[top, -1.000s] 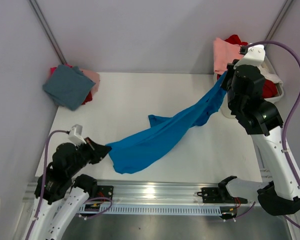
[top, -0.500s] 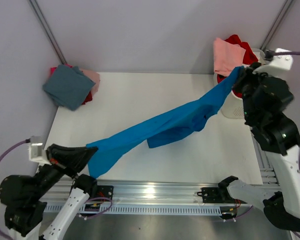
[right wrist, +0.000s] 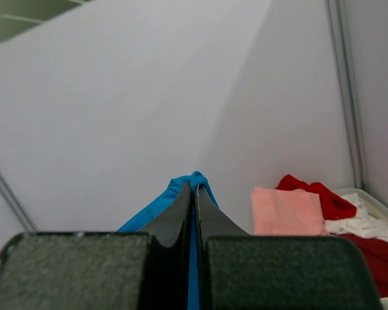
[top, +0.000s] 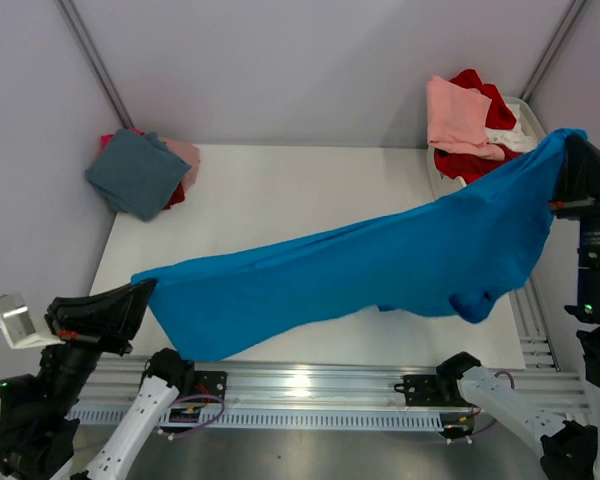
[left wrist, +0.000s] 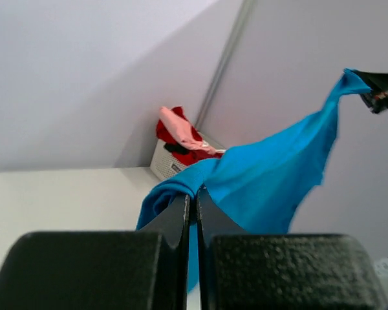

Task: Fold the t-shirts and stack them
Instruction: Flatten out the tshirt

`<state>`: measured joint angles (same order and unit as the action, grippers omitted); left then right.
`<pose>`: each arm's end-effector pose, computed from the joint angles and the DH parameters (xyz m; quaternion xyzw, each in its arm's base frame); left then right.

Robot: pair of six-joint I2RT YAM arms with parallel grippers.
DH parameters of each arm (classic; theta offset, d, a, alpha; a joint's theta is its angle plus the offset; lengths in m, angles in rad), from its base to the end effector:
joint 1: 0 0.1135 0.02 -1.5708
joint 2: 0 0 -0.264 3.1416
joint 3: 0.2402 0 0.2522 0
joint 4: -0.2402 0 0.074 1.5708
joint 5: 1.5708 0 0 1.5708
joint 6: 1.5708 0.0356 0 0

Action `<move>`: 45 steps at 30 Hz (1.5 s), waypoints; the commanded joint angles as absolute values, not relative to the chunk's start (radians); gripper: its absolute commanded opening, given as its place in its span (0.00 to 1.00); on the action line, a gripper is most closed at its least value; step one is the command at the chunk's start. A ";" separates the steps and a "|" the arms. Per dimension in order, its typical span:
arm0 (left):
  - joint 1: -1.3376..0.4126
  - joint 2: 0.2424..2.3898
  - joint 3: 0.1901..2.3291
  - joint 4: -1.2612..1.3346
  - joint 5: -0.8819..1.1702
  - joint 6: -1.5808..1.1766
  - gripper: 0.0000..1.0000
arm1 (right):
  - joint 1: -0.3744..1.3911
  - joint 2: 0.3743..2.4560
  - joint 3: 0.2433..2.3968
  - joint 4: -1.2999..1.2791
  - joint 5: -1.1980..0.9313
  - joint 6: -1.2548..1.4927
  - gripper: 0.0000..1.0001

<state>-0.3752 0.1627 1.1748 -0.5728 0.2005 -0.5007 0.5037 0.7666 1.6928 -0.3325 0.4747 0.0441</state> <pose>-0.0612 0.0165 0.4421 0.0509 0.5376 -0.4048 0.7379 0.0224 -0.0062 0.5876 0.0983 0.4915 0.1259 0.8561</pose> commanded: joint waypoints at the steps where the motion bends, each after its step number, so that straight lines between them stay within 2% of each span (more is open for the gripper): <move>1: -0.379 0.146 1.074 -0.586 0.004 -0.569 0.01 | 0.502 0.886 1.638 -0.333 0.558 -0.023 0.00; 2: -0.377 0.155 1.057 -0.606 -0.118 -0.598 0.01 | 0.502 0.949 1.626 -0.356 0.613 -0.023 0.00; 7: -0.379 0.248 0.899 -0.585 -0.274 -0.664 0.01 | 0.486 1.144 1.556 -0.341 0.637 0.030 0.00; 9: -0.377 0.338 0.823 -0.539 -0.395 -0.701 0.01 | 0.459 1.267 1.542 -0.330 0.612 0.060 0.00; 12: -0.373 0.516 0.740 -0.308 -0.442 -0.655 0.01 | 0.439 1.438 1.525 -0.227 0.612 0.058 0.00; 15: -0.303 0.716 0.738 -0.169 -0.376 -0.687 0.11 | 0.436 1.598 1.528 -0.102 0.604 0.032 0.00; 17: -0.253 0.946 0.817 -0.196 -0.307 -0.728 0.32 | 0.434 1.678 1.543 -0.054 0.595 0.025 0.00; 18: -0.215 1.019 0.839 -0.219 -0.216 -0.747 0.49 | 0.434 1.754 1.569 -0.051 0.609 0.031 0.00; 19: -0.203 1.145 0.857 -0.232 -0.178 -0.755 0.58 | 0.434 1.785 1.584 -0.066 0.624 0.041 0.06; 20: -0.193 1.196 0.908 -0.236 -0.146 -0.749 0.65 | 0.436 1.811 1.592 -0.066 0.630 0.052 0.36; 21: -0.193 1.234 0.919 -0.254 -0.146 -0.746 0.74 | 0.437 1.830 1.592 -0.060 0.638 0.060 0.49; 22: -0.193 1.271 0.922 -0.253 -0.146 -0.741 0.81 | 0.439 1.829 1.560 -0.019 0.661 0.061 0.73; 24: -0.186 1.282 0.913 -0.238 -0.146 -0.710 0.96 | 0.440 1.815 1.522 0.037 0.658 0.042 0.84; 26: -0.184 1.281 0.917 -0.255 -0.167 -0.693 0.98 | 0.449 1.793 1.485 0.075 0.655 0.008 0.89; 29: -0.183 1.255 0.907 -0.255 -0.166 -0.686 0.99 | 0.460 1.766 1.459 0.086 0.658 -0.037 0.91; 33: -0.184 1.238 0.861 -0.190 -0.077 -0.699 0.98 | 0.469 1.723 1.434 0.028 0.629 -0.016 0.89; 37: -0.186 1.301 0.867 -0.242 -0.092 -0.738 0.95 | 0.502 1.694 1.419 -0.077 0.679 0.043 0.86; 42: -0.183 1.512 1.017 -0.420 -0.129 -0.752 0.92 | 0.575 1.543 1.289 -0.146 0.672 0.162 0.85; 45: -0.184 1.662 1.210 -0.584 -0.153 -0.755 0.90 | 0.643 1.421 1.186 -0.146 0.675 0.201 0.85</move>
